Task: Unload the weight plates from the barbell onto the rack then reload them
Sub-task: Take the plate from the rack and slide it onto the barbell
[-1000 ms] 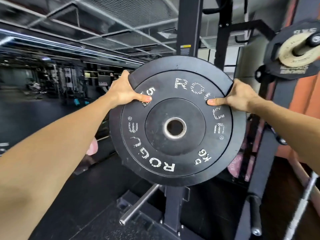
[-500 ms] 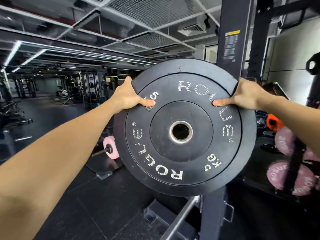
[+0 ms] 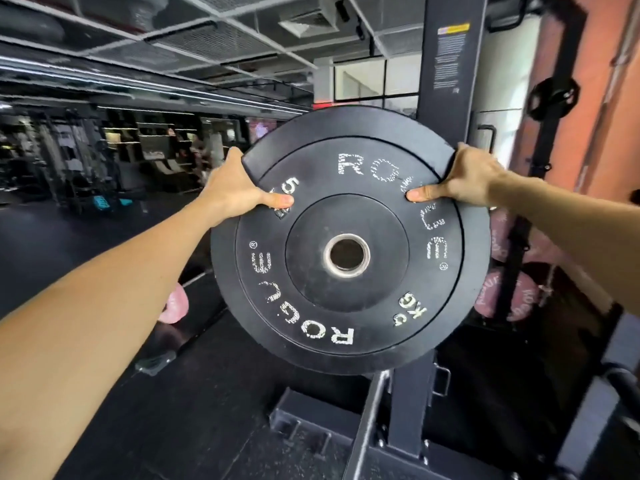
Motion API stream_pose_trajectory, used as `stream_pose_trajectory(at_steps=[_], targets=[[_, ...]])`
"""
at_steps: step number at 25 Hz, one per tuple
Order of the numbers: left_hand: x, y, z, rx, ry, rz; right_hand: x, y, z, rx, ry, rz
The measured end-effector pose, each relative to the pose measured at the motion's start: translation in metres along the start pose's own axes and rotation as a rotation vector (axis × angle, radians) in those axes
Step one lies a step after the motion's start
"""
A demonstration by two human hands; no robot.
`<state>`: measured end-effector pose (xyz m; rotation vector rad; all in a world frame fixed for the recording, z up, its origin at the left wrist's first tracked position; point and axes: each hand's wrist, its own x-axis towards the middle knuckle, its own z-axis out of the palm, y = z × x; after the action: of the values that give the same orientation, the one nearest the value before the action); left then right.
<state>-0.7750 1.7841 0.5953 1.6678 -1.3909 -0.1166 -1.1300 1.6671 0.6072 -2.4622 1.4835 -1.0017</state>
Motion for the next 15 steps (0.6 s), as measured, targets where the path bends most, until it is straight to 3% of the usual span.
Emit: stream_pose_trajectory(at_steps=[7, 15], targets=[[0.005, -0.058, 0.022, -0.081, -0.160, 0.060, -0.070, -0.028, 0.033, -0.020, 0.023, 0.115], [-0.042, -0.143, 0.106, -0.143, -0.269, 0.089, -0.141, 0.020, 0.128, -0.066, 0.000, 0.213]])
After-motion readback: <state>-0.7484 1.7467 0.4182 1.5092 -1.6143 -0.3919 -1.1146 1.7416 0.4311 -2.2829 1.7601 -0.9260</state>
